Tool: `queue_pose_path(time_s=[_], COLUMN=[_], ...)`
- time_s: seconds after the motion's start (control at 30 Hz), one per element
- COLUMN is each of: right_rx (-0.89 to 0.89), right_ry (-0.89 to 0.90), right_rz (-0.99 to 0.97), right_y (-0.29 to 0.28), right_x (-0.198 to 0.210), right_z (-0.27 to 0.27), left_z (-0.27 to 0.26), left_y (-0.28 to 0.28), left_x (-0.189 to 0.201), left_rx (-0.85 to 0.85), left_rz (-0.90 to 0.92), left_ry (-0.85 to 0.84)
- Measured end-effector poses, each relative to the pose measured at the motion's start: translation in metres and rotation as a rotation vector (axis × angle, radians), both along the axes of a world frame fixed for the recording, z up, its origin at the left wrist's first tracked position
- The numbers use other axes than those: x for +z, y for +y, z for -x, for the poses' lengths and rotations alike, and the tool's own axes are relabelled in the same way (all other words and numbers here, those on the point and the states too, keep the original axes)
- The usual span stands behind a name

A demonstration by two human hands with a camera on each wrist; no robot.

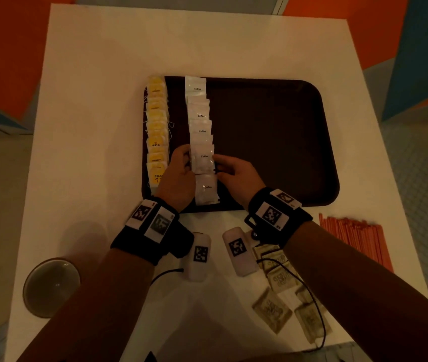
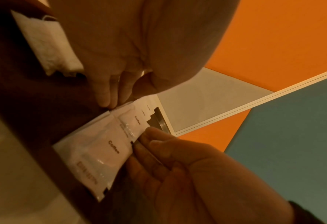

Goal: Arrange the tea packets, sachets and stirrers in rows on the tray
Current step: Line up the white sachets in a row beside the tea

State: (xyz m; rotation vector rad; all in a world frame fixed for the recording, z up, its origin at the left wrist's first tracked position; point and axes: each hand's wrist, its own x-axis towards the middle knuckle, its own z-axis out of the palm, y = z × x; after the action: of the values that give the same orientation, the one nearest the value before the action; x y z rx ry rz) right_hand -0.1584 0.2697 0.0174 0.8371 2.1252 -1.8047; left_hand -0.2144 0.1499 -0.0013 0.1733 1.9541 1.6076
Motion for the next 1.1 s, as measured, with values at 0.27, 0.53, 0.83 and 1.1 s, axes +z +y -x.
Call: queue_pose_path(time_s=[0.27, 0.53, 0.83, 1.1], right_rx=[0.049, 0.079, 0.021, 0.017], right_ry=[0.03, -0.013, -0.033, -0.07], right_rz=[-0.025, -0.178, -0.06, -0.168], right_y=[-0.006, -0.003, -0.003, 0.001], right_x=[0.001, 0.003, 0.002, 0.001], right_z=[-0.013, -0.009, 0.001, -0.009], left_z=[-0.009, -0.011, -0.004, -0.012], left_y=[-0.006, -0.006, 0.005, -0.007], left_x=[0.008, 0.008, 0.01, 0.011], left_rx=[-0.019, 0.012, 0.033, 0.031], left_rz=[0.042, 0.096, 0.073, 0.192], left_ry=[0.026, -0.01, -0.096, -0.045])
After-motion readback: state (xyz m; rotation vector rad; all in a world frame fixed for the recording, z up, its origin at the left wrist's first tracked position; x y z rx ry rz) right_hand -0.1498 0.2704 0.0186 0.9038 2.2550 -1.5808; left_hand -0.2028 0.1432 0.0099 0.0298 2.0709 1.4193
